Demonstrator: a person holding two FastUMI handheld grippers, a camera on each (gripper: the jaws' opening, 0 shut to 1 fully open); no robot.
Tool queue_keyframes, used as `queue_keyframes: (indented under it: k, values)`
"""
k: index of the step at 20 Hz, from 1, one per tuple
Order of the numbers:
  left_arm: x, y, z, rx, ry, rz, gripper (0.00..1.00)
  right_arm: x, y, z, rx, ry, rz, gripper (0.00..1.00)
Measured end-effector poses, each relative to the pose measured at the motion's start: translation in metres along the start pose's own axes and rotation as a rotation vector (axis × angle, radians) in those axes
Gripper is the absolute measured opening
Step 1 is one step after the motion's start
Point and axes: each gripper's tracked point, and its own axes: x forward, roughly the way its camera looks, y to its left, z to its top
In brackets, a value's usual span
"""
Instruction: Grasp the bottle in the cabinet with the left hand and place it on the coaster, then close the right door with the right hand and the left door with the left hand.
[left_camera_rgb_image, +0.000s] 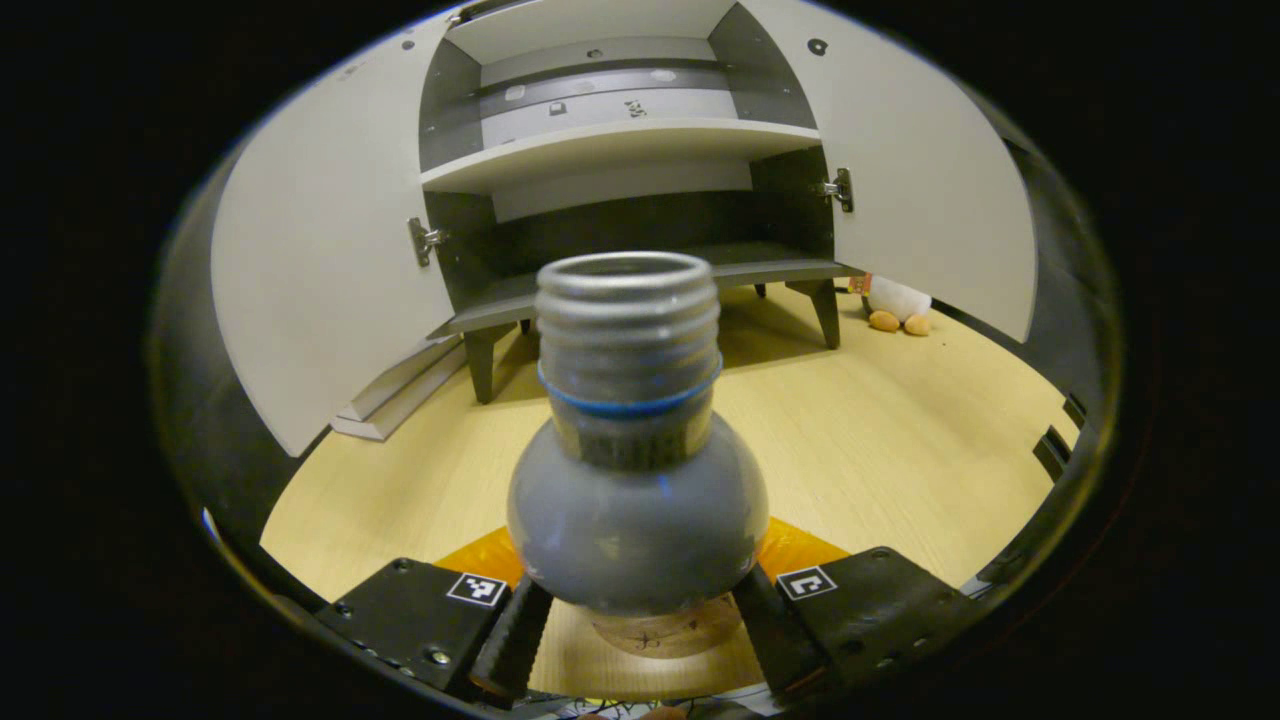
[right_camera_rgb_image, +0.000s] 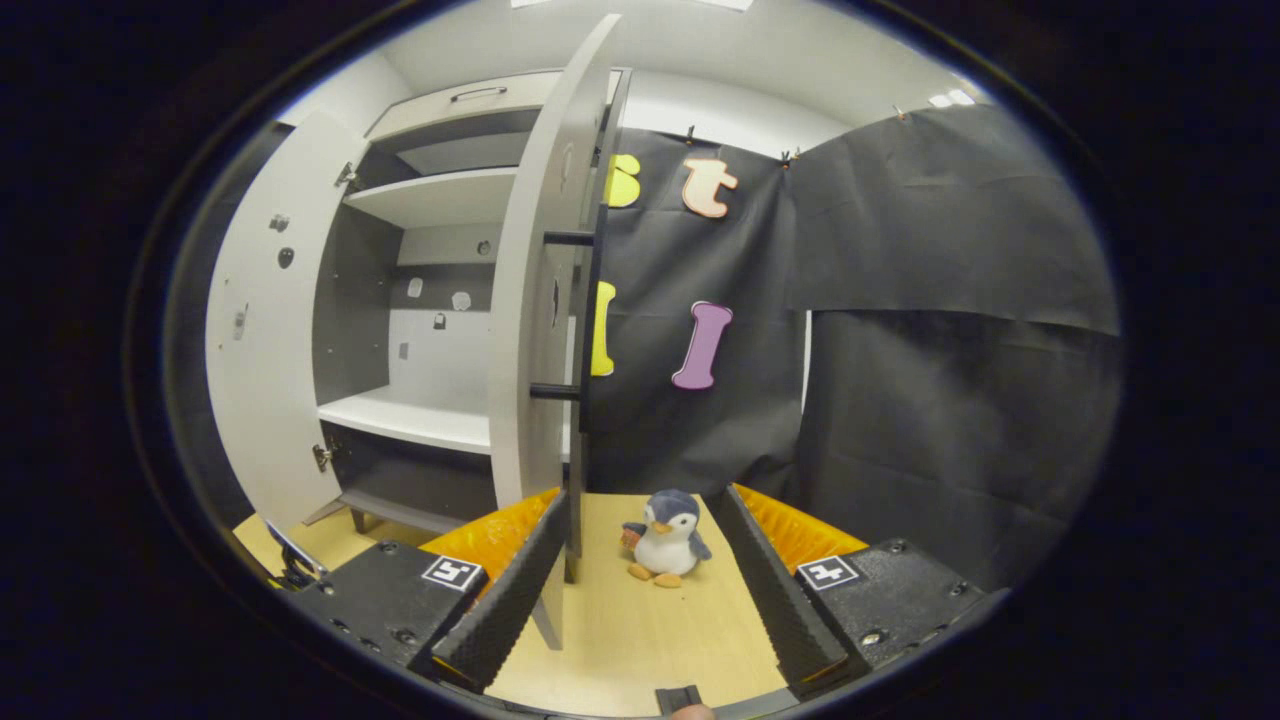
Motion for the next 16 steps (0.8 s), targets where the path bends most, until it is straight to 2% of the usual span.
queue_keyframes:
  k: [4, 6, 7, 10, 16]
  values:
    - [-0.010, 0.007, 0.008, -0.003, 0.007, 0.014, 0.87, 0.003, -0.005, 0.006, 0.015, -0.025, 0.003, 1.00]
    - [-0.016, 0.009, 0.009, -0.011, 0.023, 0.022, 0.92, 0.007, -0.013, 0.012, 0.029, -0.047, -0.008, 1.00]
    - [-0.019, 0.010, 0.012, -0.011, 0.025, 0.024, 1.00, 0.008, -0.016, 0.015, 0.043, -0.057, -0.012, 1.00]
    - [-0.031, 0.014, 0.025, -0.010, 0.005, 0.030, 0.97, 0.013, -0.025, 0.022, 0.067, -0.077, -0.020, 1.00]
    - [-0.059, 0.010, 0.063, -0.032, -0.041, 0.016, 0.98, 0.033, -0.048, 0.058, 0.148, -0.133, -0.069, 0.99]
